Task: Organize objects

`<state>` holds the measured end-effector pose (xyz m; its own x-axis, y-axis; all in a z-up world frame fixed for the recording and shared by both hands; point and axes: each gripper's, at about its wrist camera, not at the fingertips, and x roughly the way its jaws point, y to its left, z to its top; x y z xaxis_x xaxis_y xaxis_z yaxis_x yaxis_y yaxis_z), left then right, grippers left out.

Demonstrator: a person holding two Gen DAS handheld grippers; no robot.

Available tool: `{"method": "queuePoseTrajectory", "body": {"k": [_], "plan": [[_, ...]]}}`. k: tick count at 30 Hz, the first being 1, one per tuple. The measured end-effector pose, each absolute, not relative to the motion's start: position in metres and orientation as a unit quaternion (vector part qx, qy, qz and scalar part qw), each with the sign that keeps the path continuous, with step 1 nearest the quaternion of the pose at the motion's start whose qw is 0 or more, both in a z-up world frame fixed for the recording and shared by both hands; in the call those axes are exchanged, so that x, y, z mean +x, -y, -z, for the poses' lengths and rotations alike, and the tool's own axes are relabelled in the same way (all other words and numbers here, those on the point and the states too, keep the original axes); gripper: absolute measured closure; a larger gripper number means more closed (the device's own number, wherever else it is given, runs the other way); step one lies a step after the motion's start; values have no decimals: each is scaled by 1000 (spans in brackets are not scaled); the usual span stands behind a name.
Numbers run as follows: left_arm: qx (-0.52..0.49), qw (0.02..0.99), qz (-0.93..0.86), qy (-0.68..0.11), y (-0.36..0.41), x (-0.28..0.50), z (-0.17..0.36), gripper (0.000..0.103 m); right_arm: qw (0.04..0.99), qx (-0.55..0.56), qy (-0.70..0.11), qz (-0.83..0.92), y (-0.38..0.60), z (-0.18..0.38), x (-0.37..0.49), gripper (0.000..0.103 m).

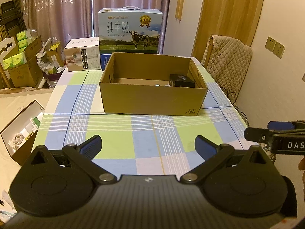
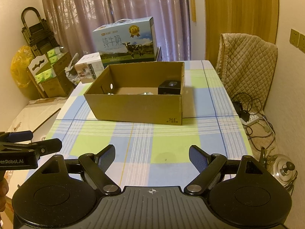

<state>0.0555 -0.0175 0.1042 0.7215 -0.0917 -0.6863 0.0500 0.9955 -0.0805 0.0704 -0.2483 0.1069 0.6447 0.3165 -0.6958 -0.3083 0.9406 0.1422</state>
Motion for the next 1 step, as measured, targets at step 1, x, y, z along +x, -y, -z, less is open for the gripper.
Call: {"method": "queuePoseTrajectory", "body": {"k": [1], "plan": [[-28,927,39,-371,17,55,-104,1,907,6,-385,-172,248,-107,70,21]]}}
